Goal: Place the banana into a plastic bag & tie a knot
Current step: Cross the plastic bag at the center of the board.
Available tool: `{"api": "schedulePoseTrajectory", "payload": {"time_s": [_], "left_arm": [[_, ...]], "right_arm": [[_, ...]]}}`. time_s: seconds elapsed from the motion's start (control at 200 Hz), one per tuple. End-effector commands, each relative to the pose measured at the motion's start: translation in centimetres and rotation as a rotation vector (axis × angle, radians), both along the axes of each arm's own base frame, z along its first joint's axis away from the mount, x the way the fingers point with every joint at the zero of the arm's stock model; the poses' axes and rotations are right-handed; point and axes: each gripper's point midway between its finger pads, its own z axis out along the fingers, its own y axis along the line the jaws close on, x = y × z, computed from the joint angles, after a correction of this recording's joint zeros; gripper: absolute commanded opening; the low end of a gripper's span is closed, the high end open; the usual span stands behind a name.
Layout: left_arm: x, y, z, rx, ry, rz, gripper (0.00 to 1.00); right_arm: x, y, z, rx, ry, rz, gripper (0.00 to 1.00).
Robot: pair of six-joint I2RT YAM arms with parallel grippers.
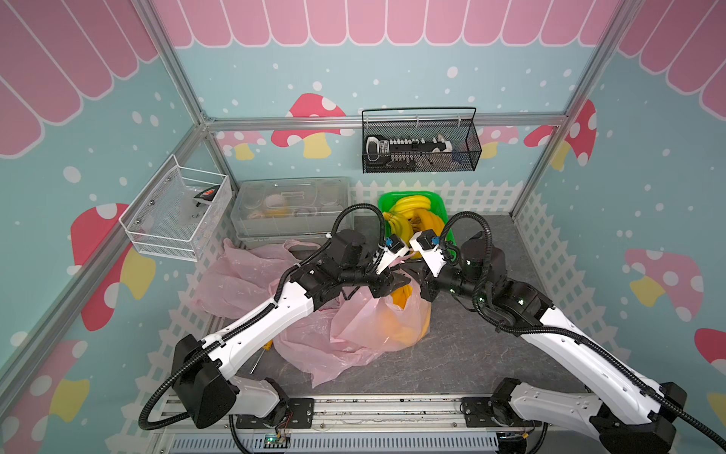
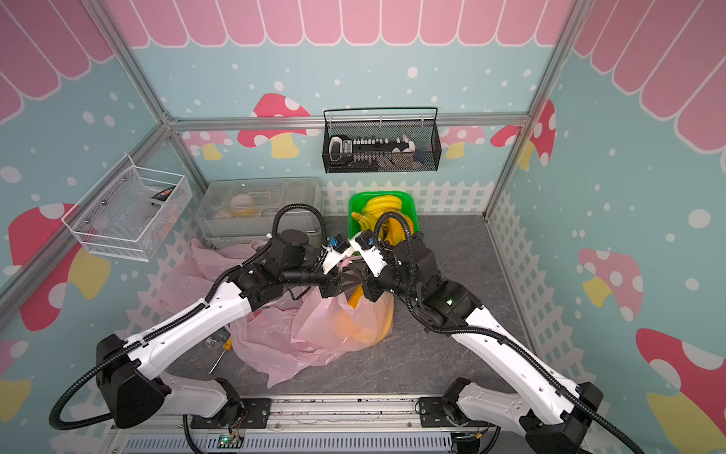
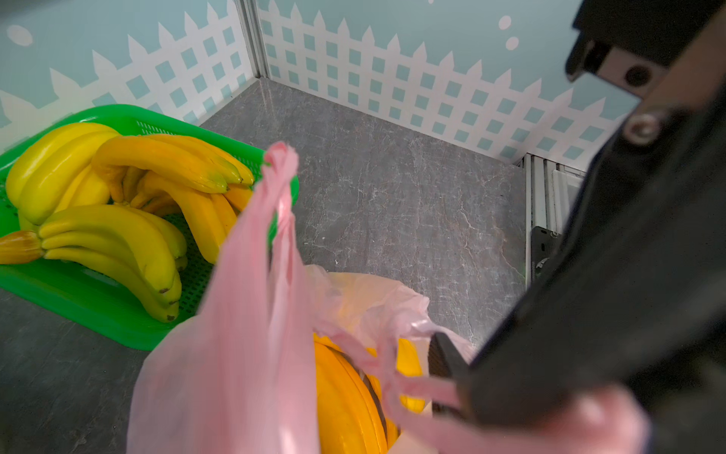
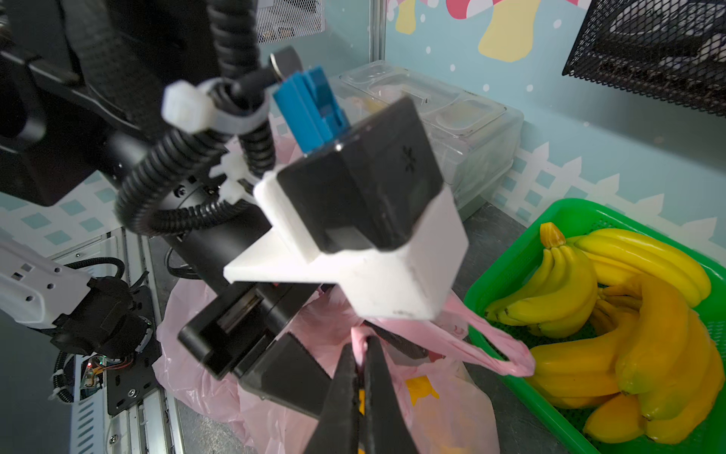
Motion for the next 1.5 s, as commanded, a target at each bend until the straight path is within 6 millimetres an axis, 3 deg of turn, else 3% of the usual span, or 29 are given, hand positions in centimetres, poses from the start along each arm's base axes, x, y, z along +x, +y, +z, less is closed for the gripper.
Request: {"api": "schedulePoseTrajectory", "payload": {"time_s": [0.0,0.29,0.435,0.691,0.891,1.096,1.246,1.496], "left_arm": [[-0.3,-0.6,0.4,-0.023,-0.011,-0.030,0.49],[0.1,-1.3,2.1,-0.117,-0.037,-0.023,0.33],[0.1,-1.6,1.8,-0.116,-0.024,-0.033,0.21],[0.0,-1.5,1.6,-0.114,-0.027,-0.044,0.09],[-0.4,-1.5,1.1,-0.104,-0.034,-0.061,0.01],[-1.1,-1.5,0.6,-0.100,-0.041,-0.104,0.00],[-2.0,-1.4,0.5,-0.103,-0.055,-0.144,0.00],[-2.9,-1.5,0.6,-0.112,-0.056,-0.183,0.00]], "right_arm": [[-0.6,0.8,2.8,0.088,-0.044,0.052,0.00],[0.1,0.8,2.3,0.105,-0.025,0.013,0.00],[0.2,0.7,2.0,0.112,-0.015,-0.001,0.00],[0.4,0.3,1.1,0.089,-0.003,-0.025,0.00],[-0.1,-0.7,1.8,0.090,-0.025,-0.039,0.22],[0.4,-3.6,2.5,0.112,-0.045,-0.110,0.41],[2.0,-4.7,1.3,0.069,-0.031,-0.143,0.44],[3.0,-3.0,-1.4,-0.005,-0.007,-0.060,0.46]]}}
